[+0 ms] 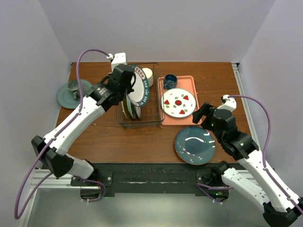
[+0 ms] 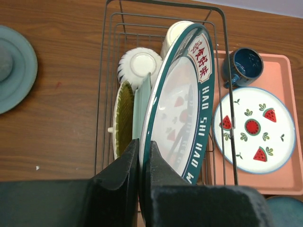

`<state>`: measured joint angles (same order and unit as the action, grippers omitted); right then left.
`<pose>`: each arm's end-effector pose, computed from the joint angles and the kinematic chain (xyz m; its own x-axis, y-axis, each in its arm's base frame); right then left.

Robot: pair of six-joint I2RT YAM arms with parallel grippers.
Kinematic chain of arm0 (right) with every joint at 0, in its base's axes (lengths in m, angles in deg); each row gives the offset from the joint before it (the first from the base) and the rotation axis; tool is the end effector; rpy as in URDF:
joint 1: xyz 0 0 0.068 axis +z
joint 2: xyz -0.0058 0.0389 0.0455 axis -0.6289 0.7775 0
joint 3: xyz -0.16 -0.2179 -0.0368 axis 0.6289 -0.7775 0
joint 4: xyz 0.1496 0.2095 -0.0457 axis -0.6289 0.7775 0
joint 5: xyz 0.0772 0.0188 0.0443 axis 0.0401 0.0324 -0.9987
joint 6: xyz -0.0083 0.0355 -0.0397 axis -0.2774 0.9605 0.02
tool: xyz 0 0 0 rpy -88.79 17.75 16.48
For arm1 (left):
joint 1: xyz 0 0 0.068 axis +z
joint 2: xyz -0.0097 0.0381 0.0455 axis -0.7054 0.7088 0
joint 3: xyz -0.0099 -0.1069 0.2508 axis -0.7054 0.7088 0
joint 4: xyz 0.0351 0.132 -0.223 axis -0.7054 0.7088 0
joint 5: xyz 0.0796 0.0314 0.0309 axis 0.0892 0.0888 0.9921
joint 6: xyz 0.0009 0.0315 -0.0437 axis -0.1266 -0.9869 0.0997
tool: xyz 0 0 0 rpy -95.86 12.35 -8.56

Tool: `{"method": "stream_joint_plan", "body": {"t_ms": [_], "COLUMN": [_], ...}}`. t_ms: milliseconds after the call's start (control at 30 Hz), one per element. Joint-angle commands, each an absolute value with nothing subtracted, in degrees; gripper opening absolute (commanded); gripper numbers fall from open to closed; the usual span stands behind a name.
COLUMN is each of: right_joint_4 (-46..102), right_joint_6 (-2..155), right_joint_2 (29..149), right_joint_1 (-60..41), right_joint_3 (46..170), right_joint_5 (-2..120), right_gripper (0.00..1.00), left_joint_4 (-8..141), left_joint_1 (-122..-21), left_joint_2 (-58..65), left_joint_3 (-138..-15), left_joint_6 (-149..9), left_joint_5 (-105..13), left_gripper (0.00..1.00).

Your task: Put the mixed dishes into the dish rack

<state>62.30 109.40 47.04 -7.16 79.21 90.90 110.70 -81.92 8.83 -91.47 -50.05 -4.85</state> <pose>0.1300 0.0637 0.3245 -0.4115 0.4351 -0.8008 0.1128 0.8963 0.4289 0.2496 -0.1644 0.4024 -0.4727 -0.2008 -0.8580 -0.1132 0.9795 -0.1669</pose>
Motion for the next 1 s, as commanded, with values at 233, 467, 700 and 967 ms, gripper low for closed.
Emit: {"method": "stream_joint_plan", "body": {"t_ms": [233, 467, 700, 967], "right_joint_4": [60.7, 60.5, 60.0, 59.6], "right_joint_6": [110.1, 110.3, 110.6, 110.5], "right_joint_2": [47.8, 48.4, 49.0, 49.4], "right_joint_1": [-7.1, -7.2, -7.2, -7.2], "right_joint_3": [79.1, 78.5, 77.6, 77.2], "right_joint_5": [93.3, 93.5, 93.4, 93.3], "right_gripper": [0.84, 0.84, 0.84, 0.84], "left_joint_4": [119.3, 128.9, 132.5, 135.4], "left_joint_1": [-89.7, -91.9, -92.1, -92.5], "left_joint_2": [19.3, 27.1, 30.5, 34.6], "left_joint_3": [-106.1, -113.3, -113.5, -114.8], "left_joint_6": [-48.4, -44.2, -41.9, -41.6], "left_joint_5": [14.3, 22.5, 24.4, 27.4], "left_gripper": [0.00, 0.00, 0.00, 0.00]}}
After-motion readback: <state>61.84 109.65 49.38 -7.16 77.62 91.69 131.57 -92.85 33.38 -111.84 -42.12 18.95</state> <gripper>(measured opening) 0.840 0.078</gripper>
